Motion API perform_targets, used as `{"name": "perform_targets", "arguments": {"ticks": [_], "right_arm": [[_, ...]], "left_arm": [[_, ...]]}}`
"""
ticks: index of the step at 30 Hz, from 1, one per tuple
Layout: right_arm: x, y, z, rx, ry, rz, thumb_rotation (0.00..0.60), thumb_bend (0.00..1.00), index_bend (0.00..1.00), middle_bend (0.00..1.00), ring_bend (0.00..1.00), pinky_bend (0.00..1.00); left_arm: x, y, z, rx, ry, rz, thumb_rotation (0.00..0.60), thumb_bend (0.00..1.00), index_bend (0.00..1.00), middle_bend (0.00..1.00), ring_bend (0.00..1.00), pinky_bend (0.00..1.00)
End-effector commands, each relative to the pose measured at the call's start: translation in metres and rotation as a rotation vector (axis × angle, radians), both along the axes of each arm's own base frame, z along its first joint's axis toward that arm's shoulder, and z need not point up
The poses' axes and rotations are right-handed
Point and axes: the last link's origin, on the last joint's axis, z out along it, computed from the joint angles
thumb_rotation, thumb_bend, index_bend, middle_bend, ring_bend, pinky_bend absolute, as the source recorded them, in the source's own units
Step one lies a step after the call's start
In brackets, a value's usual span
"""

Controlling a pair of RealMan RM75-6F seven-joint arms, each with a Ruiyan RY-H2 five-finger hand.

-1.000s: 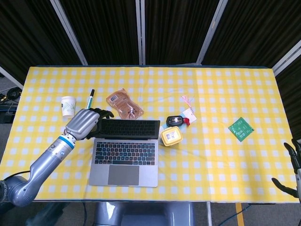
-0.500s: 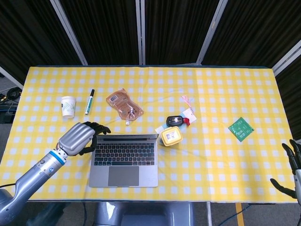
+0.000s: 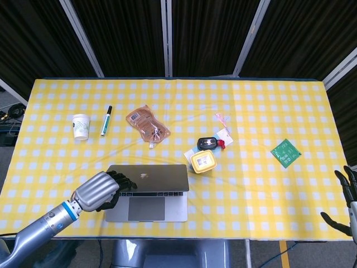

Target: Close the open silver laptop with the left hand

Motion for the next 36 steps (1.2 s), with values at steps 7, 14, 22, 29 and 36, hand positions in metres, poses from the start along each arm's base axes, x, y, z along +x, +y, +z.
{"name": "perform_targets", "arguments": {"ticks": [7, 14, 22, 29, 36], "right_arm": [[0.0, 0.0, 0.0, 0.001, 0.001, -0.001, 0.6, 0.0, 0.08, 0.0, 0.0, 0.0], [-0.001, -0.001, -0.001, 0.003, 0.002, -0.007, 0.6, 0.0, 0.08, 0.0, 0.0, 0.0], [-0.002, -0.002, -0.002, 0.008, 0.007, -0.011, 0.6, 0.0, 0.08, 0.0, 0.0, 0.0], [-0.003, -0.002, -0.003, 0.01, 0.009, -0.016, 0.6, 0.0, 0.08, 0.0, 0.0, 0.0], [-0.001, -0.002, -0.004, 0.015, 0.01, -0.015, 0.6, 0.0, 0.08, 0.0, 0.0, 0.0]], "left_arm": [[-0.011, -0.01, -0.043, -0.11, -0.003, -0.017, 0.508, 1.0, 0.3, 0.33, 0.28, 0.33], [-0.018, -0.01, -0.067, -0.158, -0.003, -0.038, 0.508, 1.0, 0.33, 0.35, 0.3, 0.34], [-0.026, -0.014, -0.09, -0.203, 0.041, -0.067, 0.508, 1.0, 0.34, 0.35, 0.3, 0.34], [-0.03, -0.013, -0.102, -0.217, 0.047, -0.045, 0.508, 1.0, 0.34, 0.35, 0.3, 0.34], [-0.037, -0.012, -0.107, -0.228, 0.062, -0.015, 0.512, 1.0, 0.34, 0.35, 0.3, 0.34]]}}
